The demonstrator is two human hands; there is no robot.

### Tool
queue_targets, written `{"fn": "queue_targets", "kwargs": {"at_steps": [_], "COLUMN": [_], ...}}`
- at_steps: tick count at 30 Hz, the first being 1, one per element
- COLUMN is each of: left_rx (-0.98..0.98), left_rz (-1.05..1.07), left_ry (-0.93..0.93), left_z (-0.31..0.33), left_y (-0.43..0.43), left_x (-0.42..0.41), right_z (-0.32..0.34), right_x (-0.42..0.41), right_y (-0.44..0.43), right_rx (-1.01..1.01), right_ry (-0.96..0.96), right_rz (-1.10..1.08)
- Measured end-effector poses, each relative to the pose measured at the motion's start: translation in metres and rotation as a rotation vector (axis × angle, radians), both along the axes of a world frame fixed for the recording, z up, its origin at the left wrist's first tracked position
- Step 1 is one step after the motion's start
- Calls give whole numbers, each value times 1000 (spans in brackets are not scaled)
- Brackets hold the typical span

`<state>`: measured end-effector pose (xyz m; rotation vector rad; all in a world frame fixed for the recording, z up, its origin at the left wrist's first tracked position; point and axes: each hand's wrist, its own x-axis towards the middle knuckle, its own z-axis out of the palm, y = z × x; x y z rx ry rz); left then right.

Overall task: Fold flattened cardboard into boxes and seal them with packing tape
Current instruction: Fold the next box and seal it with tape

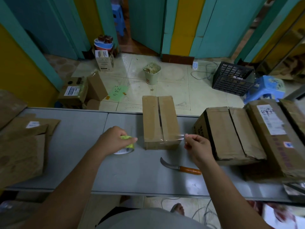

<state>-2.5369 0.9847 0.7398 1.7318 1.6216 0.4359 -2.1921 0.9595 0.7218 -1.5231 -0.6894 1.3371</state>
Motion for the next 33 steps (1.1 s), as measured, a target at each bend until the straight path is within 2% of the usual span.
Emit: {"fn": "queue_targets", "kwargs": {"at_steps": [2, 5, 11, 33], "left_rx": [-12, -16, -99, -199], "left_rz": [-10, -17, -12, 7], "left_ry": [153, 211, 202, 121], "left_z": [-2, -6, -13, -36], "left_y": [3, 9, 16, 28], "left_x": [-2, -1, 7, 5], "right_z": [-1, -8, -24, -57], "right_x": [0, -2, 1, 3], "right_y": [2, 2, 4, 12], "right_rx": [-8, -52, -130, -204], "right_ry": [-24, -27, -20, -75], "right_rz": [-10, -32, -84, -83]}}
